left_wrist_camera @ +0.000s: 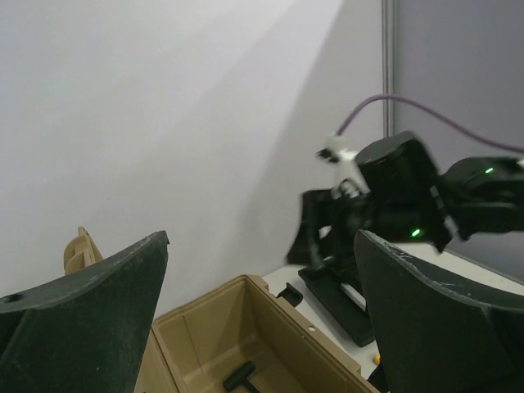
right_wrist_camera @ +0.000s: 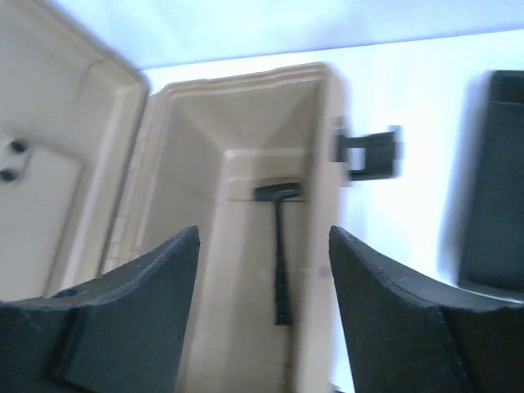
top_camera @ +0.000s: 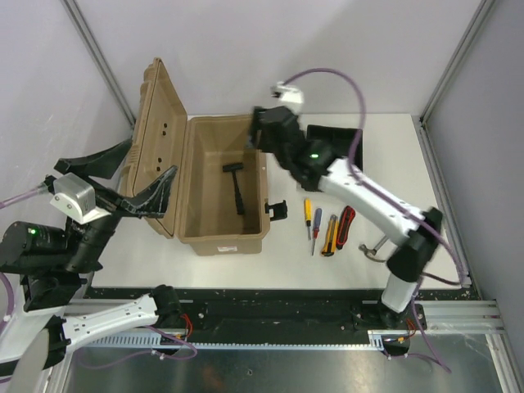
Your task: Pack the tool kit
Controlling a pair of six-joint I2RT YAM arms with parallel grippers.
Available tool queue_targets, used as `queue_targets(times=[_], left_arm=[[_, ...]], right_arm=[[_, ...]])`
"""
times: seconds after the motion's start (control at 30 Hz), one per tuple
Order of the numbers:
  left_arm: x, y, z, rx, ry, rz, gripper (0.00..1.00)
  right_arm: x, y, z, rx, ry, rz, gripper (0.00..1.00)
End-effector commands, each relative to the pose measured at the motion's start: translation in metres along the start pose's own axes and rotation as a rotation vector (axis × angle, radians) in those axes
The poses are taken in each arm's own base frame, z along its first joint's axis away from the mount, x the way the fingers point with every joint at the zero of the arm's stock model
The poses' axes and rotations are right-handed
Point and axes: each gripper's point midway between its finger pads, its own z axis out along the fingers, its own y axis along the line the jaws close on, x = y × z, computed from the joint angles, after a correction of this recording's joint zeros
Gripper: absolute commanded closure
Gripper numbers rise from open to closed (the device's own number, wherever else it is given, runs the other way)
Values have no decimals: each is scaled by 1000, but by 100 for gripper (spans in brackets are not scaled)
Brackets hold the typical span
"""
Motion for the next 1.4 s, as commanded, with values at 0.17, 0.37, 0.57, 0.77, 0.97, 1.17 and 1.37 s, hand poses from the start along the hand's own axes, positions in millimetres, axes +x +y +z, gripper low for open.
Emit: queue_targets(times=[0.17, 0.37, 0.57, 0.77, 0.97, 1.17, 1.37], left_arm=[[8, -13, 19, 11, 31, -17, 0], [15, -24, 28, 44, 48, 1, 1], [13, -27, 27, 59, 37, -8, 1], [11, -24, 23, 53, 25, -20, 1], [9, -20, 19, 44, 13, -24, 1], [5, -17, 14, 36, 2, -36, 1], [8, -16, 15, 29, 9, -30, 0]], right_arm=[[38, -250, -53, 555, 89, 223, 3], [82, -359, -117, 933, 136, 368, 1], [152, -414, -162, 1079, 205, 584, 8], [178, -447, -174, 1151, 232, 583, 11], [195, -486, -167, 1207, 292, 598, 15], [192, -501, -137, 1045, 327, 570, 25], [224, -507, -132, 1028, 457, 572, 32]])
